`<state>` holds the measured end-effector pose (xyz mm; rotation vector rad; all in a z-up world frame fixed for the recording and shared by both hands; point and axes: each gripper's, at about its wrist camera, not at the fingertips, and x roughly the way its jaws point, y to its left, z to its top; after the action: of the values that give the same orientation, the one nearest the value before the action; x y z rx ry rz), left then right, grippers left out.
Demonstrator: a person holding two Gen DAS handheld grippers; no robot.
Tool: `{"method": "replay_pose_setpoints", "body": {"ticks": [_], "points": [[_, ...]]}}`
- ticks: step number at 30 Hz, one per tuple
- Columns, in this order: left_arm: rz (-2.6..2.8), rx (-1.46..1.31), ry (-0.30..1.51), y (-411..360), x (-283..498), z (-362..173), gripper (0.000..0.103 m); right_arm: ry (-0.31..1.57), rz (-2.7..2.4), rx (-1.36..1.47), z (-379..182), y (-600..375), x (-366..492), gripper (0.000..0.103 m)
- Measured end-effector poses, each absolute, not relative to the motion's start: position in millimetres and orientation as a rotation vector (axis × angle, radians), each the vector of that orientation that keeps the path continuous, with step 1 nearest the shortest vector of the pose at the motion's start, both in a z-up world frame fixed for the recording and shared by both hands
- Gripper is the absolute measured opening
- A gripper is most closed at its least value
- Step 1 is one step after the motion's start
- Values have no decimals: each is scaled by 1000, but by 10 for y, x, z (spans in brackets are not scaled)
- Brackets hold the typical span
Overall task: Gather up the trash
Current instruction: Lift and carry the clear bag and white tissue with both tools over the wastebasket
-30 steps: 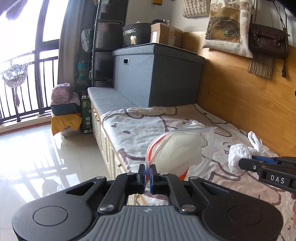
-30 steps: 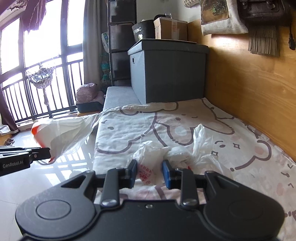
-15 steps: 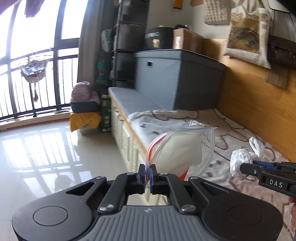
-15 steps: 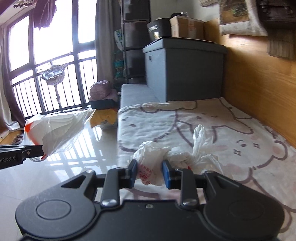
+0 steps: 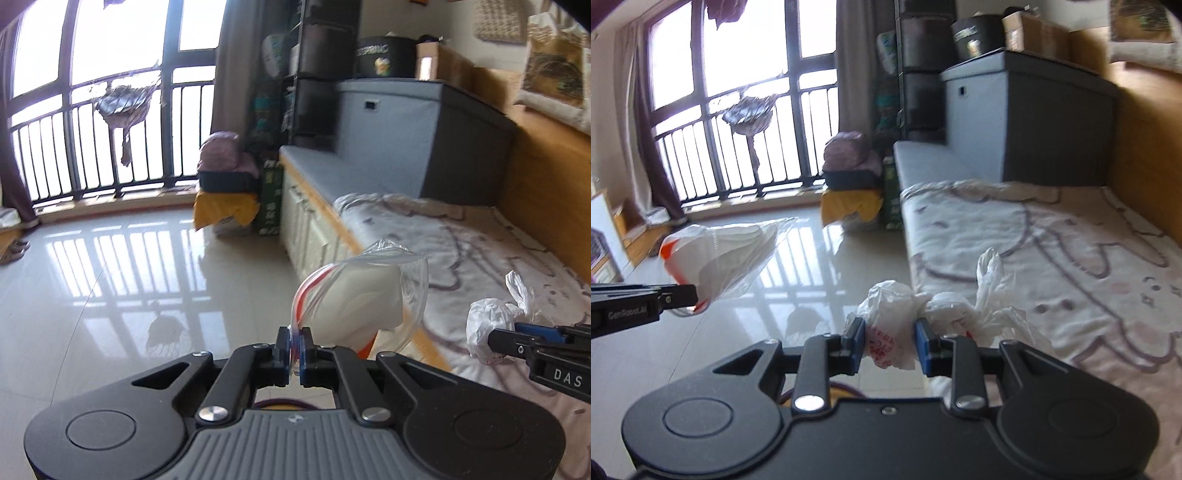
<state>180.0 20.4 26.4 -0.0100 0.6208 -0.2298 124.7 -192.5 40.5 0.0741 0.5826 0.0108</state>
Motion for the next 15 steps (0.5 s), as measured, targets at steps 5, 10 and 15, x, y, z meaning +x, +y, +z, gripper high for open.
{"method": "replay_pose_setpoints", "body": {"ticks": [5,10,15], "points": [[-183,-23,665,413,1905,30,5,636,61,64,194,-1687,1397,30],[-149,-24,730,548,1992,-307,5,696,122,33,-46,-1432,1549,30],[-126,-22,820,642,2092,-714,5,786,196,4,-358,-1235,1702,30]]}}
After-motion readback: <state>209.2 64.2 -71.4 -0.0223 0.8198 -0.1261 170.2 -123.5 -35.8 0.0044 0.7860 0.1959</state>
